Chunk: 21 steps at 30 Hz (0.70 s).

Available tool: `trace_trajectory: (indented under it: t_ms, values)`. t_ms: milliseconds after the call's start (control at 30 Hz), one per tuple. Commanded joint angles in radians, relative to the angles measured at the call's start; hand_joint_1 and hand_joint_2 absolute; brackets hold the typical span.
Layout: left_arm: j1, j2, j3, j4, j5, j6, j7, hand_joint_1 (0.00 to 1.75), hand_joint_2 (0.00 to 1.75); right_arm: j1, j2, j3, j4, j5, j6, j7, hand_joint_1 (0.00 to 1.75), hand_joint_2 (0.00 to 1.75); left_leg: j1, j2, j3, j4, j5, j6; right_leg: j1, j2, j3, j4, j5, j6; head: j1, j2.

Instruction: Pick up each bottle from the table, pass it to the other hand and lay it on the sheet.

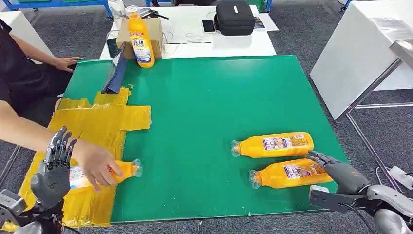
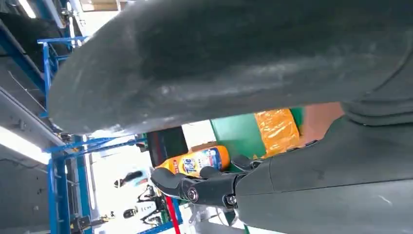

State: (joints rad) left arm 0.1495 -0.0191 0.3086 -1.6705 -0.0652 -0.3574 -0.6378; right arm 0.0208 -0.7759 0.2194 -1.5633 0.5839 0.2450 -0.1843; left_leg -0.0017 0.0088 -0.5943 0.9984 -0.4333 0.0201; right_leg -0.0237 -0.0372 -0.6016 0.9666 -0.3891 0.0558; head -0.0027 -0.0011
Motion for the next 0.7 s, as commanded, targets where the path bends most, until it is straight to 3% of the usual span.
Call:
trace_trajectory:
  t_ms: [33,233,400,700]
  values:
    - [-0.034,0.011,-0.031,0.065,0.004,-0.002,0.01,0.0,0.0,-0.054,0.077,0.07,0.076,0.058,-0.029,0.006,0.0,1.75,0.002,0.001,0.004,-0.002,0.0,-0.002,0.002,0.004,0.004,-0.003,0.0,-0.003,0.0,0.0]
    - [-0.034,0.011,-0.031,0.065,0.004,-0.002,0.01,0.0,0.0,-0.054,0.077,0.07,0.076,0.058,-0.029,0.006,0.0,1.75,0.001,0.0,0.002,-0.001,0.0,-0.001,0.001,0.002,0.002,-0.002,0.0,-0.002,0.0,0.0]
    - [-0.045,0.012,-0.033,0.077,0.011,-0.007,0.013,0.0,0.0,-0.12,0.127,0.133,0.163,0.116,-0.052,0.003,0.0,1.75,0.002,0.001,0.003,-0.002,0.0,-0.001,0.002,0.003,0.003,-0.003,0.001,-0.002,0.0,0.0]
    - [-0.059,0.015,-0.038,0.087,0.029,-0.015,0.027,0.0,0.0,-0.126,0.127,0.204,0.25,0.215,-0.098,0.045,0.0,1.75,0.001,0.0,0.002,-0.001,0.0,-0.001,0.001,0.002,0.003,-0.002,0.0,-0.002,0.0,0.0]
